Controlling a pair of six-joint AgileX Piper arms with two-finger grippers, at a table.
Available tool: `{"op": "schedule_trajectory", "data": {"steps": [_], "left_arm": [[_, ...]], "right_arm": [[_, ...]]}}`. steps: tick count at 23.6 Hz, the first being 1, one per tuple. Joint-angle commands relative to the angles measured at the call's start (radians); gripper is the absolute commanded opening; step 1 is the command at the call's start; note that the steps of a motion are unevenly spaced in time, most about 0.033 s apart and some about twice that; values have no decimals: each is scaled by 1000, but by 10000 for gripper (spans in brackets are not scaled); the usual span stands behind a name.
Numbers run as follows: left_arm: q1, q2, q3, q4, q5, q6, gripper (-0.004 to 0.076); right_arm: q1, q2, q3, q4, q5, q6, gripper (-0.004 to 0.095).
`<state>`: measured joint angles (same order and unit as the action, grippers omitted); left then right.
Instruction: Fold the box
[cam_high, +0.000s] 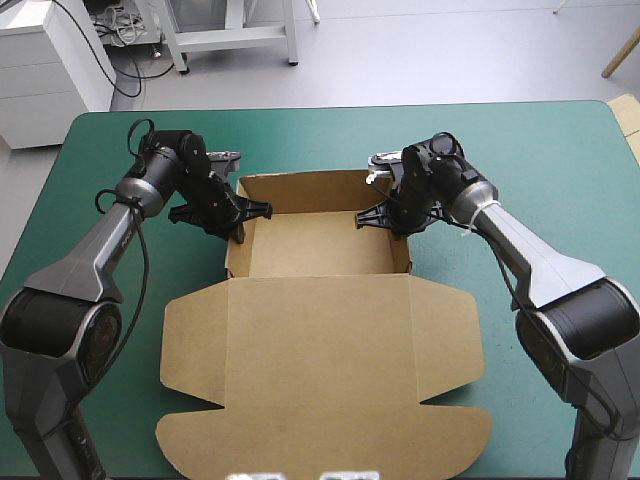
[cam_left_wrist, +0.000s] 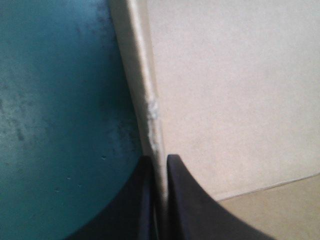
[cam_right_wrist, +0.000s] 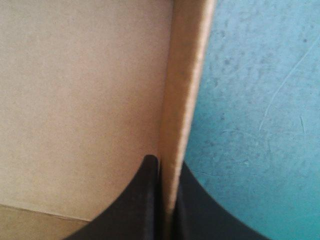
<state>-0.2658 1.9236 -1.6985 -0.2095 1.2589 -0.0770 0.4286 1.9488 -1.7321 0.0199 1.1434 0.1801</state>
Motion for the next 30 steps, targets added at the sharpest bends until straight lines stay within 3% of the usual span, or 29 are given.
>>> {"op": "schedule_trajectory", "data": {"steps": [1,5,9,12,19,26,30], "left_arm": [[-16,-5,-27,-64,-30,60,0],[-16,-5,-38,-67,-15,95,104],[-16,-5,-47,-69,-24,95,291],[-16,-5,-47,-69,-20,97,382],[-16,-17,-109,-64,15,97,405],[-16,-21,-285,-64,15,97,405],[-16,-38,-349,-48,15,97,405]], "right_arm": [[5,-41,-6,-5,4,-40,-19],[8,-41,-6,-82,15,-35,51],[8,-41,-6,-116,26,-35,273],[8,-41,-20,-118,26,-35,421],[8,-41,-172,-156,26,-35,470],[8,-41,-326,-337,-37,-18,470],[8,-37,-326,-329,-13,2,470]]}}
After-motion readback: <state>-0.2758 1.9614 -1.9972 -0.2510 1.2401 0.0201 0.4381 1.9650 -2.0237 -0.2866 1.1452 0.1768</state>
